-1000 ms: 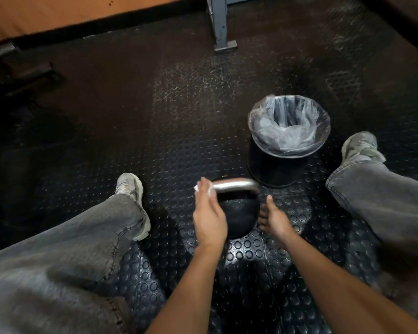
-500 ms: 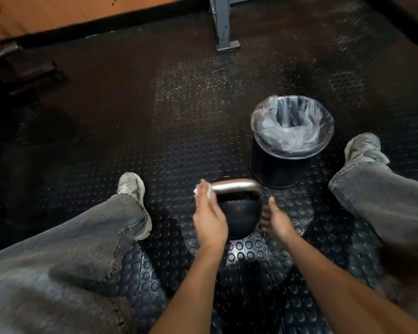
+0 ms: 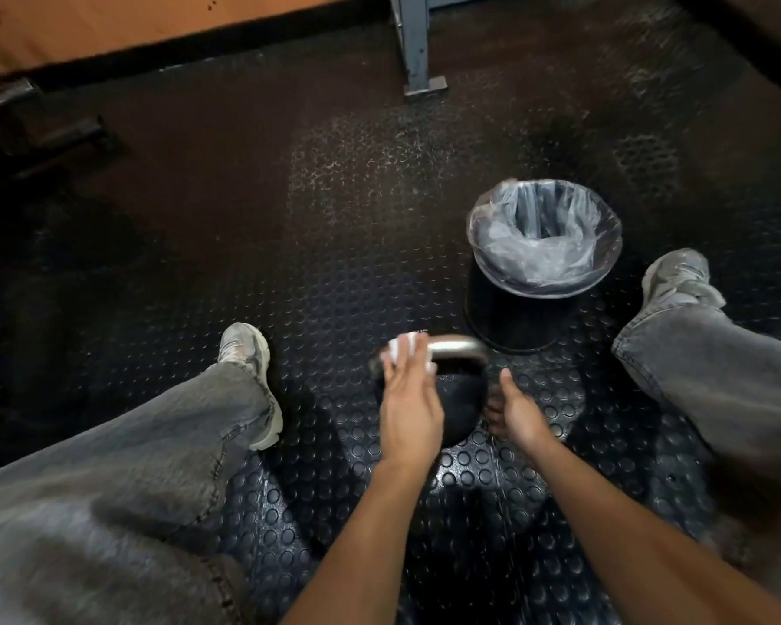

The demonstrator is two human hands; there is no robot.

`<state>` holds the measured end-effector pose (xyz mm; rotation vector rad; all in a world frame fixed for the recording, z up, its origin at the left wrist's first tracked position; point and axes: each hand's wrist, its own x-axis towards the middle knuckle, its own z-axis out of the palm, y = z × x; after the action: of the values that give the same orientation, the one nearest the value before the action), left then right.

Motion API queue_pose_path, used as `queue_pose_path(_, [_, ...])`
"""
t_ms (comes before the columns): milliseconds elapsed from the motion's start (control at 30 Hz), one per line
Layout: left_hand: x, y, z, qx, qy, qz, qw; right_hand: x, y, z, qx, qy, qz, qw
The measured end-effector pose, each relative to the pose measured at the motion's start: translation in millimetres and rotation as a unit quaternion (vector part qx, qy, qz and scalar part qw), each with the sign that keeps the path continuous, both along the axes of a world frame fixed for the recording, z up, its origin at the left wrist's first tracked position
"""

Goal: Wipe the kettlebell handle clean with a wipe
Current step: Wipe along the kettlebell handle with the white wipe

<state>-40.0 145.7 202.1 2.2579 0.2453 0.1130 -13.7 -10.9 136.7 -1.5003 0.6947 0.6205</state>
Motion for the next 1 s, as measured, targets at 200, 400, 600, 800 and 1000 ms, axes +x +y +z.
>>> queue_pose_path(200, [35, 3, 15, -0.030, 0.035, 0.092, 0.995, 0, 1, -4, 0.006, -0.006, -0.004, 1.000])
queue_pose_path(400, [22, -17, 20, 0.101, 0.020, -0.112, 0.988, -1, -1, -6, -0.029, -0.015, 0.005, 0.999])
queue_pose_path(600, [-1, 10, -1, -0.083, 0.014, 0.132, 0.988, -1, 0, -14, 0.017, -0.011, -0.008, 1.000])
queue_pose_path(800, [37, 13, 13, 0.005, 0.035, 0.099, 0.994, 0, -1, -17, 0.013, -0.015, 0.002, 1.000])
queue_pose_path(1000, [12, -24, 11, 0.065, -0.017, -0.088, 0.994, -1, -3, -23, -0.066, -0.012, 0.030, 0.997])
